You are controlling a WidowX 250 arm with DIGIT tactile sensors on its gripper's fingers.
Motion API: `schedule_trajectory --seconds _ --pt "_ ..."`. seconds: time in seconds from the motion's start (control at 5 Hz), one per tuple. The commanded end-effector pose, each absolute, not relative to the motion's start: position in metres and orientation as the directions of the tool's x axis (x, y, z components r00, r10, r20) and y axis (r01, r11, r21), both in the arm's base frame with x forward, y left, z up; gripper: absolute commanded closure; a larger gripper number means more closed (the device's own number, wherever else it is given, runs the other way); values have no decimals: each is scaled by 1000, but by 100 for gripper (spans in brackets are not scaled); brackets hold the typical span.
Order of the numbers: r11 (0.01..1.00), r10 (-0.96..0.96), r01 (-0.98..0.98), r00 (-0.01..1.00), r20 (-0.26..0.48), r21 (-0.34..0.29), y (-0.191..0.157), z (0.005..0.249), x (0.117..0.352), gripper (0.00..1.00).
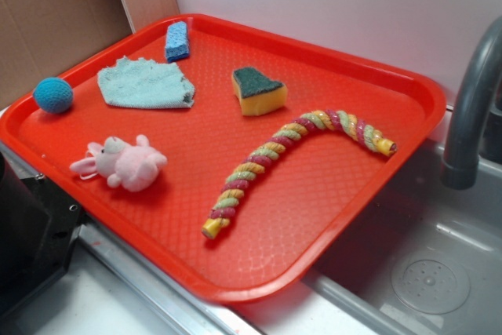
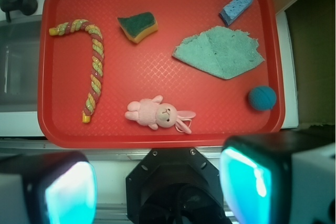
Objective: Grab the blue cloth.
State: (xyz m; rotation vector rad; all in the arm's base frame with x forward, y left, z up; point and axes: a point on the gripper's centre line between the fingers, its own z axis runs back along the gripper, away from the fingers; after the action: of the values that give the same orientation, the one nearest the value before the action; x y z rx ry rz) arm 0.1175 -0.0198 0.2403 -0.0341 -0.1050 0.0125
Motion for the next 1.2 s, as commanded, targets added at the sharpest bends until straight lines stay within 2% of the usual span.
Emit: schedule_trajectory --seconds 0.0,0.2,0.4,0.6,0.8,1.0 --pt "999 14 -11 994 105 -35 -20 240 118 0" --pt "964 243 -233 967 -73 132 26 190 158 0" --pt "880 472 -470 882 -15 61 51 141 188 0" --pt "964 239 -234 970 -32 125 70 91 229 0" --pt "991 -7 21 994 -106 129 79 56 239 0" --pt "991 -7 21 994 -106 129 79 56 239 0"
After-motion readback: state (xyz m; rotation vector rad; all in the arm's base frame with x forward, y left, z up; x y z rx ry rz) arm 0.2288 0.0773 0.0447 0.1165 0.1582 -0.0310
